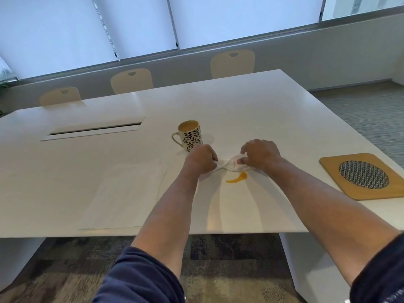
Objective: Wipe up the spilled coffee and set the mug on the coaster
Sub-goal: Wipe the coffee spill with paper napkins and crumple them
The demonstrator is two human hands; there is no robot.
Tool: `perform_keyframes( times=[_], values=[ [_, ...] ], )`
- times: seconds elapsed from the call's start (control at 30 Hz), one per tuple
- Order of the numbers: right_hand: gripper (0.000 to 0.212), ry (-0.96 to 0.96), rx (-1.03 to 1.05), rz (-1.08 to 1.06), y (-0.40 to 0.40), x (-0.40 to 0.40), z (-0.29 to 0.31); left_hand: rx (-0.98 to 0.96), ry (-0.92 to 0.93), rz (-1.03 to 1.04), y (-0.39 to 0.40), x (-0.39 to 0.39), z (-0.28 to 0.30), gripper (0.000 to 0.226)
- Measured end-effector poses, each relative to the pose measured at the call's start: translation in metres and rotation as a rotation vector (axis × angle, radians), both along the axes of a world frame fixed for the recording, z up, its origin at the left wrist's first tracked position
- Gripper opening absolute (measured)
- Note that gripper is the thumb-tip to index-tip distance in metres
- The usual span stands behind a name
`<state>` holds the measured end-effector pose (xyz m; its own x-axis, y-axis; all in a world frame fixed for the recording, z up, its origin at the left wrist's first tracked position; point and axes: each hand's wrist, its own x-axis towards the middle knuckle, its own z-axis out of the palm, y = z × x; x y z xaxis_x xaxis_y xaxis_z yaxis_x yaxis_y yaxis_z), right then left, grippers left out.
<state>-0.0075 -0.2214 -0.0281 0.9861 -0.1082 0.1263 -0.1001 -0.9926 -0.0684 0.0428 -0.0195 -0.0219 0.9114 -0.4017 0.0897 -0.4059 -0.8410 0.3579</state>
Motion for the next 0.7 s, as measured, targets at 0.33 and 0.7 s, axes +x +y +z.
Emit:
perform_keyframes(
  times=[0.33,0.7],
  values=[
    [0.044,0.116,0.112,0.050,0.011,0.004,-0.004,-0.042,0.014,0.008,0.002,-0.004,-0.003,0.030],
    [0.043,0.142,-0.019,0.245,0.015,0.004,-0.004,-0.001,0.023,-0.027,0.003,-0.011,0.006,0.025]
  ],
)
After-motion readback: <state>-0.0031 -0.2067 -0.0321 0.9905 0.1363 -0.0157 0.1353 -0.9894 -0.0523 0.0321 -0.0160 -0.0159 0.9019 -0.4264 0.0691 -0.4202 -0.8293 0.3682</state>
